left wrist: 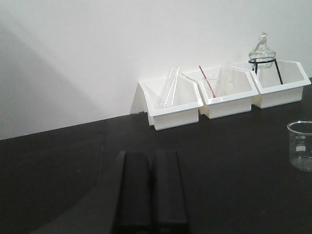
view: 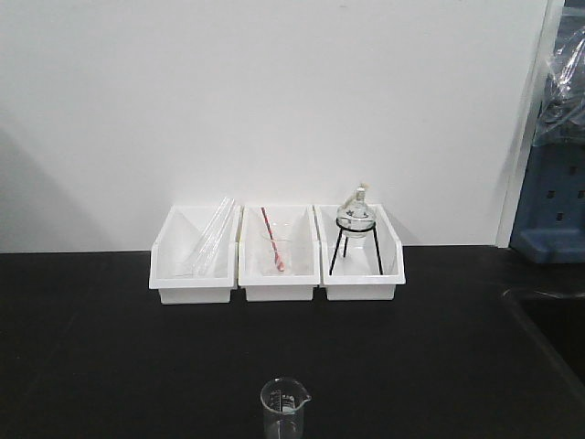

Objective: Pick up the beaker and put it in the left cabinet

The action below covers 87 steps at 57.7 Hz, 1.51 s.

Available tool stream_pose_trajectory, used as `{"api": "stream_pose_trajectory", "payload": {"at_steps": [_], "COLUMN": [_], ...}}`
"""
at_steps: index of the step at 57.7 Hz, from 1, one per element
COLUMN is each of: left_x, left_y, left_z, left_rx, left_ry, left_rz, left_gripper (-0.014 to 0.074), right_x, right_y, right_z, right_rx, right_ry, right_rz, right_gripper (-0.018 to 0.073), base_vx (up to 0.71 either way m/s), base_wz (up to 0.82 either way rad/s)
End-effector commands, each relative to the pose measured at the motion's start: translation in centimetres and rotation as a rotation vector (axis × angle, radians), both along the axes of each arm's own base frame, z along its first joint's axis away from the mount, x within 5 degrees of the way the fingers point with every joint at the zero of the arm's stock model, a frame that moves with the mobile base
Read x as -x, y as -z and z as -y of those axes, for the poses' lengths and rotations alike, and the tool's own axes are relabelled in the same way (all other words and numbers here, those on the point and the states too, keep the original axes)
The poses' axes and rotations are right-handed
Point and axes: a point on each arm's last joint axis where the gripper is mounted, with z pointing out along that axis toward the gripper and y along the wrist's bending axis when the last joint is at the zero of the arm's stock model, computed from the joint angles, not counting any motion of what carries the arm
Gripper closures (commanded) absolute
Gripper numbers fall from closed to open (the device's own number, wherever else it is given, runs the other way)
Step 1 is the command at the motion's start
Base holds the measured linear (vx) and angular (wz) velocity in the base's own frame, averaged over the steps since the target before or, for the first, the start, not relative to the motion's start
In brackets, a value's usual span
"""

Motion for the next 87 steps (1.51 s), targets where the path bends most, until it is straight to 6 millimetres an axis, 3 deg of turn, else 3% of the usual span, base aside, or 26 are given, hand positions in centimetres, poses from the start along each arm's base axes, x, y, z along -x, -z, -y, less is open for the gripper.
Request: {"api": "stream_pose_trajectory", "payload": {"at_steps": [1,63,78,87], "left_x": [0.1,0.1,0.1,0.1], "left_y": [-0.2,-0.2,-0.2,-0.2], "left_z": [0.0,0.0,0.0,0.0], "left_rx": [0.015,0.015,0.015,0.015], "left_ry": [0.004,0.004,0.004,0.004], "left_rz": [0.076,0.076,0.076,0.076], "left_gripper": [0.0595,0.0595,0.0595,0.0595], "right_x": [0.0,0.0,0.3,0.9], "right_y": [-0.5,-1.0,-3.7,-7.8], "right_z": [0.0,-0.1,-0.2,0.0], "right_rx": [0.007,0.004,-0.063,-0.066], "right_ry": [-0.003,-0.007,-0.023,-0.014], "right_rz": [0.078,0.126,0.327,0.344], "right_gripper": [0.0565,0.0565,0.0565,0.0564], "base_vx": [0.0,0.0,0.0,0.0], "base_wz": [0.0,0.0,0.0,0.0]}}
